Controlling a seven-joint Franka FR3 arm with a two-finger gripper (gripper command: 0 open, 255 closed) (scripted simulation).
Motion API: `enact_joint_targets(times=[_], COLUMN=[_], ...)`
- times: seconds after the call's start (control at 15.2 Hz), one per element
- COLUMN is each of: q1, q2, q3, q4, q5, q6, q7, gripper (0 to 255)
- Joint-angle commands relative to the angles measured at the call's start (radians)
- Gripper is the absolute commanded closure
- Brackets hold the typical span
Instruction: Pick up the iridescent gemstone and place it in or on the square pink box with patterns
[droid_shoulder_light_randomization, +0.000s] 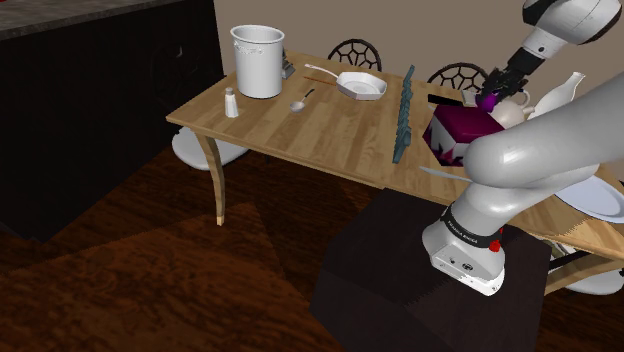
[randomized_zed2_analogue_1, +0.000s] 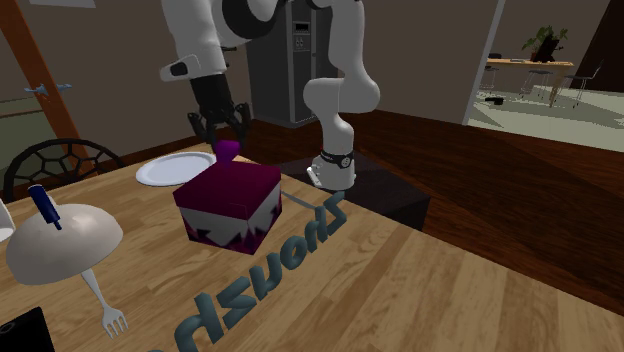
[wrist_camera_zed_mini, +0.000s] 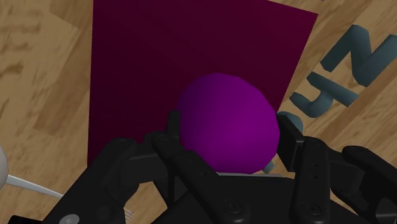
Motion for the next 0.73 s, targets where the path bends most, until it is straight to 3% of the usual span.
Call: enact_joint_targets(times=[0.0, 0.66], q1=[0.003, 0.018], q2=[0.012, 0.073], q3=[-0.006, -0.036], q4=[-0.017, -0.078], q5=[0.005, 0.035], q6=[0.028, 0.141], q7=[-0.008, -0.051], gripper=[255, 255])
